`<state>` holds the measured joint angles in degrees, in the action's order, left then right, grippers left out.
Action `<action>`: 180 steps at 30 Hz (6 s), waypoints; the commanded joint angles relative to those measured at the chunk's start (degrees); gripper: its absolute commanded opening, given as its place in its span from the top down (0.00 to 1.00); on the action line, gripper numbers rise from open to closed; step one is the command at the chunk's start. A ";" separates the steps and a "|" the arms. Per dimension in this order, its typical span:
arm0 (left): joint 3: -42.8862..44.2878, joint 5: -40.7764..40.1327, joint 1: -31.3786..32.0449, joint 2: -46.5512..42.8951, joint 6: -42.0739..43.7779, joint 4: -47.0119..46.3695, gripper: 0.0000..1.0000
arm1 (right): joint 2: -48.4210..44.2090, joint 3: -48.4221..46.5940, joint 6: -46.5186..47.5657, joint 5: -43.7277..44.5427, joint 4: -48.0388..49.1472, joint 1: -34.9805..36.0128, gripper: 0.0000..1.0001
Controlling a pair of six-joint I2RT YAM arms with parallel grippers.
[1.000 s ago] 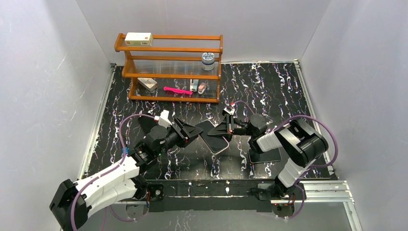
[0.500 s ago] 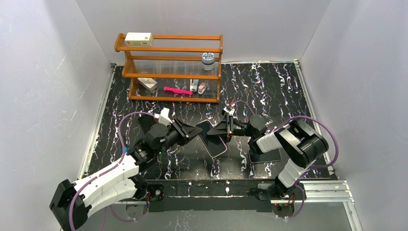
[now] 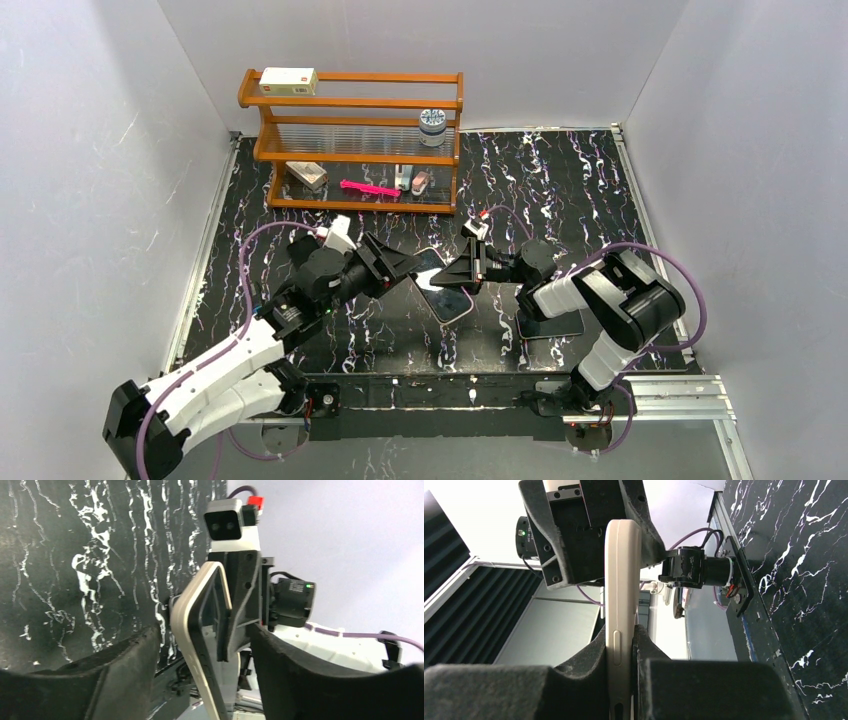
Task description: Put the phone into the phone case
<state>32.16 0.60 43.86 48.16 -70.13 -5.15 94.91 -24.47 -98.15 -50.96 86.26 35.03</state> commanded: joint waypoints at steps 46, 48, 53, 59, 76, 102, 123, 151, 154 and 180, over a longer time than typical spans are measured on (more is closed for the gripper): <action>3.24 5.15 -1.76 -1.90 3.76 -1.01 0.54 | -16.57 -2.53 7.82 6.79 -8.93 2.09 0.94; 3.06 6.15 -1.76 -2.29 3.75 -1.05 0.45 | -16.54 -2.88 7.58 8.07 -9.18 2.07 0.96; 0.47 8.84 -1.76 -3.83 3.87 -3.22 0.35 | -16.17 -3.67 7.01 12.39 -8.89 2.12 0.98; -4.18 13.47 -1.78 -4.45 0.83 -10.92 0.30 | -15.44 -5.51 7.49 16.96 -11.98 2.07 0.98; -9.50 16.57 -1.76 -2.37 -3.76 -17.10 0.71 | -11.68 -6.80 9.78 20.79 -16.07 2.06 0.98; -8.25 15.42 -1.76 -4.48 -2.54 -13.36 0.43 | -10.10 -6.53 5.17 19.31 -9.51 2.07 0.89; -3.33 8.90 -1.76 -5.66 4.31 3.39 1.00 | -15.14 -6.86 13.19 19.96 -20.32 2.04 0.54; -4.41 7.51 -1.78 -10.28 10.96 6.76 0.55 | -17.94 -9.84 20.20 19.27 -31.09 -0.48 0.99; -2.43 5.38 -1.76 -10.27 12.79 11.06 0.39 | -17.97 -10.04 22.15 18.99 -34.57 -0.98 0.99; 11.38 -10.75 -1.76 -4.55 35.32 31.23 0.02 | -3.22 -14.56 46.38 22.30 -49.09 -4.76 0.99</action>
<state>42.28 -5.76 42.30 45.60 -40.18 23.88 90.85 -34.94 -57.14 -29.98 34.83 31.27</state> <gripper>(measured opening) 0.981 0.187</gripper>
